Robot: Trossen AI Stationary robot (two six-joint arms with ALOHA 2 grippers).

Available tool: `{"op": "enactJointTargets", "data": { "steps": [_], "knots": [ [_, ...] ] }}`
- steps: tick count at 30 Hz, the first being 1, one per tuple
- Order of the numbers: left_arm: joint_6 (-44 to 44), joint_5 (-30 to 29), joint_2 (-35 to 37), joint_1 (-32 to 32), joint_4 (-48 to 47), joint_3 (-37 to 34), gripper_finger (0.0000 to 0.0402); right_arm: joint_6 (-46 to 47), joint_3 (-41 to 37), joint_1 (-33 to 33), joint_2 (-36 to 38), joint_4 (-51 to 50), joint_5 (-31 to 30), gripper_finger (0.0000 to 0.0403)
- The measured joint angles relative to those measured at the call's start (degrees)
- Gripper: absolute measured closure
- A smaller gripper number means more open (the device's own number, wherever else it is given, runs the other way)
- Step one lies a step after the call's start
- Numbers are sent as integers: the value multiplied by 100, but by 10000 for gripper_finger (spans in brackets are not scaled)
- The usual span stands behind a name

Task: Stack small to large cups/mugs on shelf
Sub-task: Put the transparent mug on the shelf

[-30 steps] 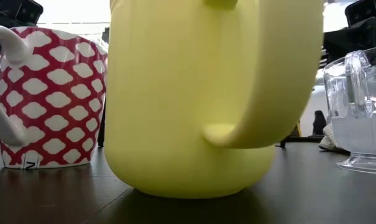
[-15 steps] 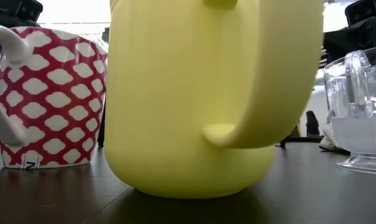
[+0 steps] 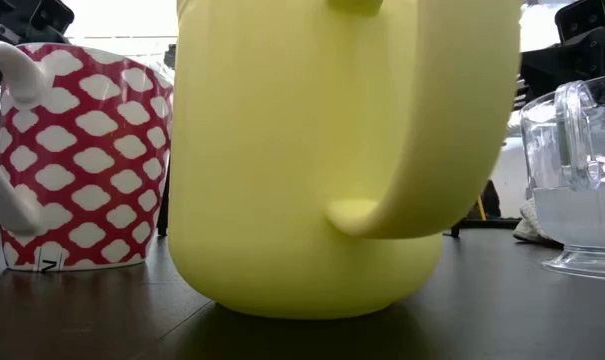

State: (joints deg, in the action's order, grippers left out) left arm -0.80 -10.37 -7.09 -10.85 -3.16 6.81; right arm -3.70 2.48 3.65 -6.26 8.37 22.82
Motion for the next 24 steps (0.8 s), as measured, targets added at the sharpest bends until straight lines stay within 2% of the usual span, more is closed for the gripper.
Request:
{"op": "enactJointTargets", "data": {
  "steps": [4, 24],
  "knots": [
    [-235, 4, 0, 0, 0, 0, 398, 1, -2, 0, 0, 1, 1, 403],
    [-253, 4, 0, 0, -2, 0, 398, 0, 0, 1, -1, 1, 1, 403]
  ]
}}
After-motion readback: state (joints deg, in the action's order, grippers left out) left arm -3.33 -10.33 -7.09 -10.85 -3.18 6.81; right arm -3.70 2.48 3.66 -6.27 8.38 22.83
